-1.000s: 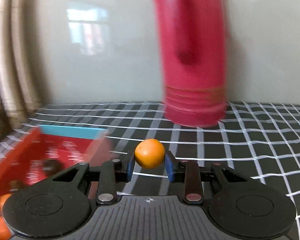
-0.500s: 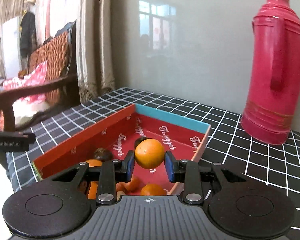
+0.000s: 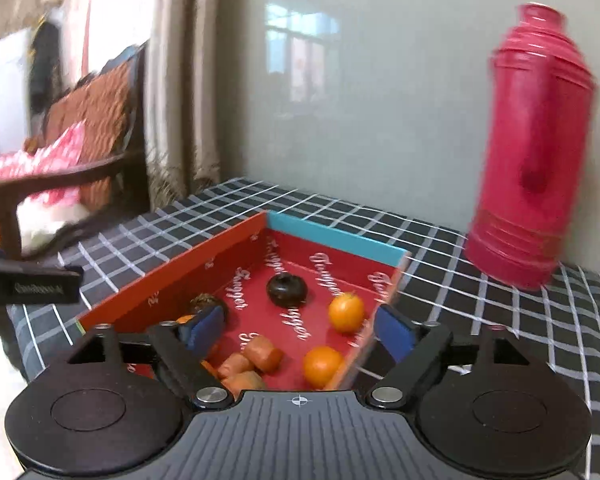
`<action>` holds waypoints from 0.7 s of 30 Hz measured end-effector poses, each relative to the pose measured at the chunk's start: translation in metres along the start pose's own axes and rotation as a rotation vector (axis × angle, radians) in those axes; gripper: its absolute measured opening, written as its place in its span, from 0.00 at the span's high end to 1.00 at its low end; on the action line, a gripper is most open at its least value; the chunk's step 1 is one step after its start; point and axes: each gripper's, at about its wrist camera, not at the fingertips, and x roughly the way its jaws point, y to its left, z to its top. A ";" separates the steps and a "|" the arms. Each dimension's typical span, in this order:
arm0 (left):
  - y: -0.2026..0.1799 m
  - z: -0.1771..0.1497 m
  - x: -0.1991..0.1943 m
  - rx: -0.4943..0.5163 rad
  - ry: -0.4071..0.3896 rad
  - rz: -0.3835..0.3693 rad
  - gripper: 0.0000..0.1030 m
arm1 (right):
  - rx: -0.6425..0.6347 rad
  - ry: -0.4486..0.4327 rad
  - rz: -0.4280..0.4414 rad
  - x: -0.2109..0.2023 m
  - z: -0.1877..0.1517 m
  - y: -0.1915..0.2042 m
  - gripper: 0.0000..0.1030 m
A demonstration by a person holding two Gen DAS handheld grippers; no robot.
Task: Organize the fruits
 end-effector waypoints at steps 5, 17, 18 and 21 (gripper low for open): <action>-0.016 -0.003 -0.028 0.053 -0.044 -0.115 0.07 | 0.091 0.003 -0.144 -0.050 -0.010 -0.015 0.00; 0.003 -0.041 -0.171 0.149 -0.134 -0.269 0.06 | 0.338 0.059 -0.303 -0.181 -0.037 0.001 0.00; 0.006 -0.043 -0.181 0.151 -0.143 -0.261 0.06 | 0.317 0.051 -0.306 -0.190 -0.036 0.008 0.00; 0.016 -0.045 -0.201 0.157 -0.161 -0.269 0.06 | 0.245 0.032 -0.316 -0.212 -0.033 0.032 0.00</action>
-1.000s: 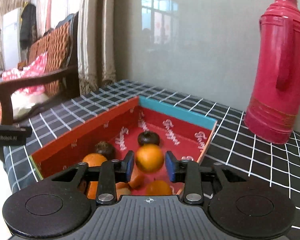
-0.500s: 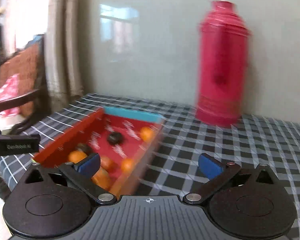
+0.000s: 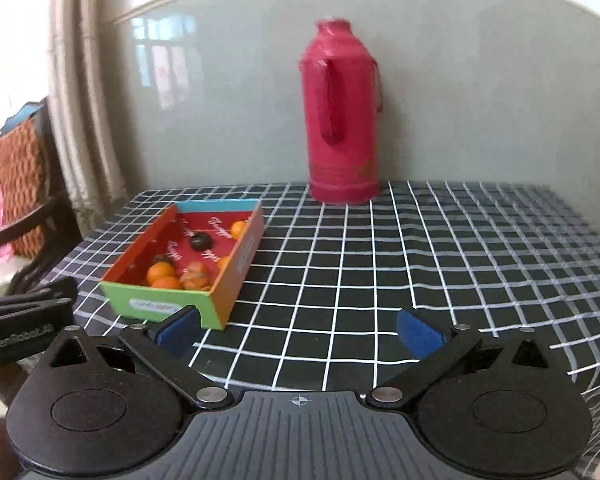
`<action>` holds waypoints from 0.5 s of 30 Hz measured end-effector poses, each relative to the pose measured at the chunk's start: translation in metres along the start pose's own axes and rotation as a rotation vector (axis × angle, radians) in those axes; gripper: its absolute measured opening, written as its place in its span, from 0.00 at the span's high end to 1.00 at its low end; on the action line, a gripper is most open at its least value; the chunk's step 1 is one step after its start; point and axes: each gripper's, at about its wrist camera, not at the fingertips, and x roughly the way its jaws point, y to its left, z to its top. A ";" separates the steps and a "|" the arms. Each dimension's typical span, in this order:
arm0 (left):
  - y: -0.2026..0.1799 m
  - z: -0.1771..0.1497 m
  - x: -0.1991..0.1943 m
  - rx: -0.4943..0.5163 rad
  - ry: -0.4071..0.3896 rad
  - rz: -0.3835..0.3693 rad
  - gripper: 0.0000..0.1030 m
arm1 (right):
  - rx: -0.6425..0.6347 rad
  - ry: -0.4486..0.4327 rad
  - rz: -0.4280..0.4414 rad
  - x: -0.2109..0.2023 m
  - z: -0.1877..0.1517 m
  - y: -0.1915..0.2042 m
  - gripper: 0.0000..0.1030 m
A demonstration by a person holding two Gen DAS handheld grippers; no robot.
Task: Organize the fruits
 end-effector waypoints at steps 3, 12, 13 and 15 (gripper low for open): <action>0.004 0.000 -0.010 0.000 -0.016 0.027 0.06 | -0.022 -0.040 0.018 -0.019 -0.005 0.014 0.00; 0.018 -0.002 -0.022 -0.050 -0.024 0.018 0.06 | -0.002 -0.060 0.043 -0.038 -0.013 0.023 0.00; 0.019 -0.003 -0.022 -0.051 -0.021 0.016 0.06 | -0.003 -0.062 0.042 -0.036 -0.013 0.023 0.00; 0.020 -0.005 -0.020 -0.054 -0.011 0.014 0.06 | -0.008 -0.063 0.035 -0.038 -0.013 0.023 0.00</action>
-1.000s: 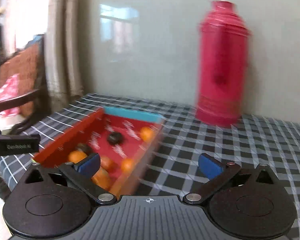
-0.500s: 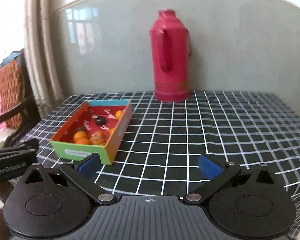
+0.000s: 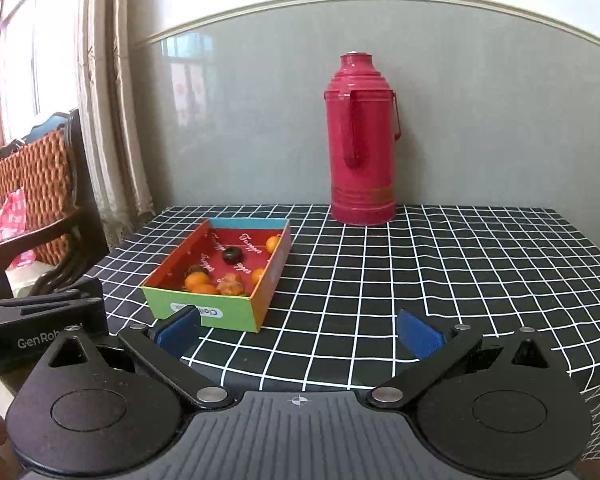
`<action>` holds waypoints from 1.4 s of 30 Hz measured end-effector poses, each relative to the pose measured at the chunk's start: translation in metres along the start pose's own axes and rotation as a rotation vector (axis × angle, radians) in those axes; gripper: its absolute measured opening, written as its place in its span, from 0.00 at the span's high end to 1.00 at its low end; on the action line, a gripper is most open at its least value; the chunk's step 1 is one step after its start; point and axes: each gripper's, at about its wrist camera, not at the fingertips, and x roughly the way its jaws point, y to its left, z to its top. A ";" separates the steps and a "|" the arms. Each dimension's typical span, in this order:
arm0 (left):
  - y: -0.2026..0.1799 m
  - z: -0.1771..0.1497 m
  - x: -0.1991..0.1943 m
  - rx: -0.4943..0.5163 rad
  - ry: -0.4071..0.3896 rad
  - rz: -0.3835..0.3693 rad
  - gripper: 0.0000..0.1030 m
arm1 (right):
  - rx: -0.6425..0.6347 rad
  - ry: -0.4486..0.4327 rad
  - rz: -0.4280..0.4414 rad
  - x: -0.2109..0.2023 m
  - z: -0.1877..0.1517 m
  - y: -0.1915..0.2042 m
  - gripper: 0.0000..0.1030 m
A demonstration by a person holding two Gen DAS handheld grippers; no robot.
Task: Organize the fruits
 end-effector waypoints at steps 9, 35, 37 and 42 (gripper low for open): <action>0.005 -0.007 0.002 -0.012 0.022 -0.009 0.06 | 0.033 -0.004 -0.011 0.001 -0.002 -0.004 0.00; 0.002 -0.005 0.001 -0.019 0.024 -0.022 0.06 | 0.036 0.000 0.007 0.000 -0.003 -0.003 0.00; 0.002 -0.005 0.001 -0.019 0.025 -0.023 0.06 | 0.035 0.000 0.008 0.000 -0.003 -0.002 0.00; 0.002 -0.004 0.001 -0.019 0.024 -0.024 0.06 | 0.035 0.003 0.010 0.001 -0.003 -0.002 0.00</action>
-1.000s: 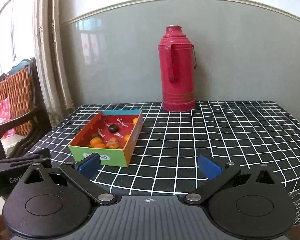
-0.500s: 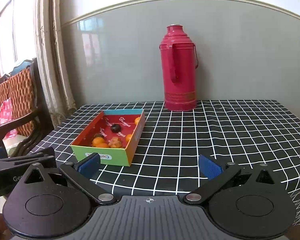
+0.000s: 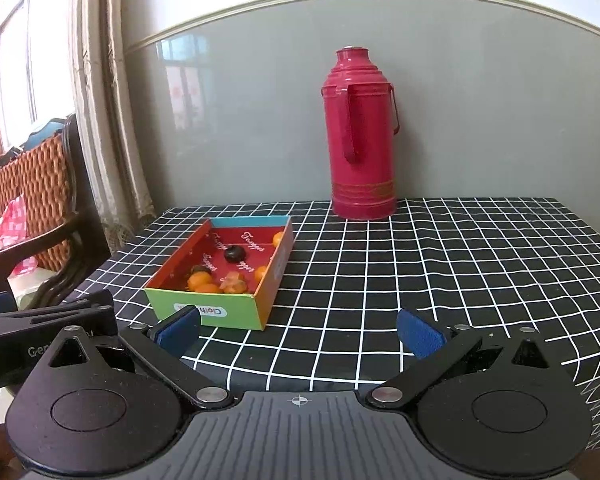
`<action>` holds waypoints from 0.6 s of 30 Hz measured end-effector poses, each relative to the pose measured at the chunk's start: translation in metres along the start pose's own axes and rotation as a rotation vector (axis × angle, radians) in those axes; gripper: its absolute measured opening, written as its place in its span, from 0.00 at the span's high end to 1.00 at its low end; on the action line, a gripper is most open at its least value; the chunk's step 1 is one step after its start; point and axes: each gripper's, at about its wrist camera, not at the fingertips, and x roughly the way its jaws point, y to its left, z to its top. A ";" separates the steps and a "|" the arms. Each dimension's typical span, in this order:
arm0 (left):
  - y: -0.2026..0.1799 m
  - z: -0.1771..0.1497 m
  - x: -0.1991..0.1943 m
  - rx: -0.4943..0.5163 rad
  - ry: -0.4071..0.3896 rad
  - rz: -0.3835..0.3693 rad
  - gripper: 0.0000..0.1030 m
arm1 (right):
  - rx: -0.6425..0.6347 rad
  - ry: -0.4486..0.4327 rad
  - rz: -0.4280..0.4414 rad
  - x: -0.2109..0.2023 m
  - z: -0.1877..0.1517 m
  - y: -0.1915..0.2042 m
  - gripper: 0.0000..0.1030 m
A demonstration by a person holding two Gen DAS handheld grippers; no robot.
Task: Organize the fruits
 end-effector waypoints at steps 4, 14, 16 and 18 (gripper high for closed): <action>0.000 0.000 0.000 -0.001 0.000 0.000 0.06 | -0.002 -0.002 0.000 0.000 0.000 0.001 0.00; -0.001 0.001 0.000 -0.002 0.000 -0.002 0.06 | 0.001 -0.001 0.000 0.000 -0.001 0.002 0.00; -0.001 0.001 0.000 -0.002 0.000 -0.002 0.06 | 0.001 -0.002 -0.002 0.000 -0.001 0.002 0.00; -0.001 0.001 0.000 -0.002 0.000 -0.002 0.06 | 0.000 -0.002 -0.001 0.000 0.000 0.002 0.00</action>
